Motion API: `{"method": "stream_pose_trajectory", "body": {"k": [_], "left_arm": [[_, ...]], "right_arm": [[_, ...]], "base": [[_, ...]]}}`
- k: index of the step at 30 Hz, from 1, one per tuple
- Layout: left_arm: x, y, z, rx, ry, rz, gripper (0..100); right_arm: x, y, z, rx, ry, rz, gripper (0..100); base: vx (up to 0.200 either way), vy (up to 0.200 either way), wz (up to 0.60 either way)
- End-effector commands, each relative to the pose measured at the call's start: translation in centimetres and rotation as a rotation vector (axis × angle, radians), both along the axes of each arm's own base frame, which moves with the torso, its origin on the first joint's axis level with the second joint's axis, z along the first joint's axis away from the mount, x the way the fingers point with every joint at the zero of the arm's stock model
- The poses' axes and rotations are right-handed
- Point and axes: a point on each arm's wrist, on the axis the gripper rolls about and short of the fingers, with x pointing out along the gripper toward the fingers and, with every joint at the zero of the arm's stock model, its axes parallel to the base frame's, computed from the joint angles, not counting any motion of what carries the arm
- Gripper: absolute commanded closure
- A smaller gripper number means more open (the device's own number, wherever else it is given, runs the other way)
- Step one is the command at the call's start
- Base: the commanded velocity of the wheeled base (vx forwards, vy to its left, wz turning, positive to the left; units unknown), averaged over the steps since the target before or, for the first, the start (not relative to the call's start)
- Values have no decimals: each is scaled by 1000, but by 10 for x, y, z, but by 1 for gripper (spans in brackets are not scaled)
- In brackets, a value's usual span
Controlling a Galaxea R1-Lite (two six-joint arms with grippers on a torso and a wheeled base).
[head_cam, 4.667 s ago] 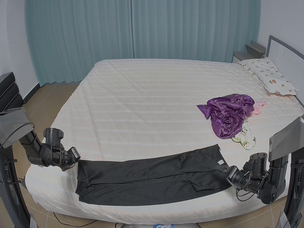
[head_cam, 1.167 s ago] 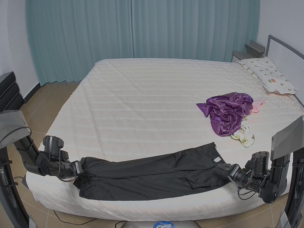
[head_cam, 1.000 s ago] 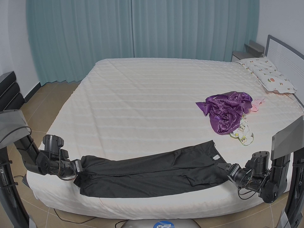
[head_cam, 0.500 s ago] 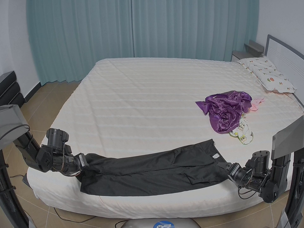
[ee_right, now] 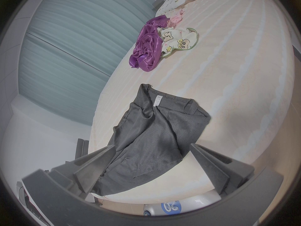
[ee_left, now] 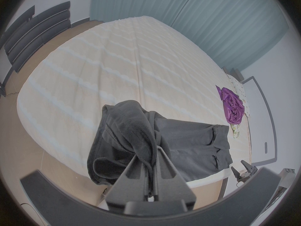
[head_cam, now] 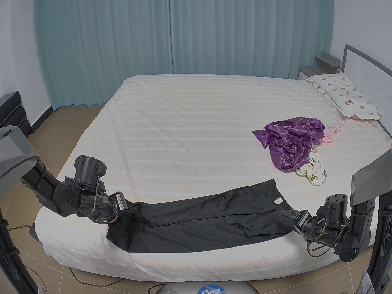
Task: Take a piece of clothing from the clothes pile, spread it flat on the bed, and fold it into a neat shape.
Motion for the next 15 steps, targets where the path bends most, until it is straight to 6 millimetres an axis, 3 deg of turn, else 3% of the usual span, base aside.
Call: {"method": "stream_pose_trajectory", "body": {"k": [1,15], "left_arm": [[4,-8,7,-17,-11,0,100],[2,-20,10,-27,11,-19,100]], "right_arm": [[1,0,1,4,-17,1,0],[1,1,1,4,-17,3,0]], "base": [[0,-200,0],[0,-200,0]]}}
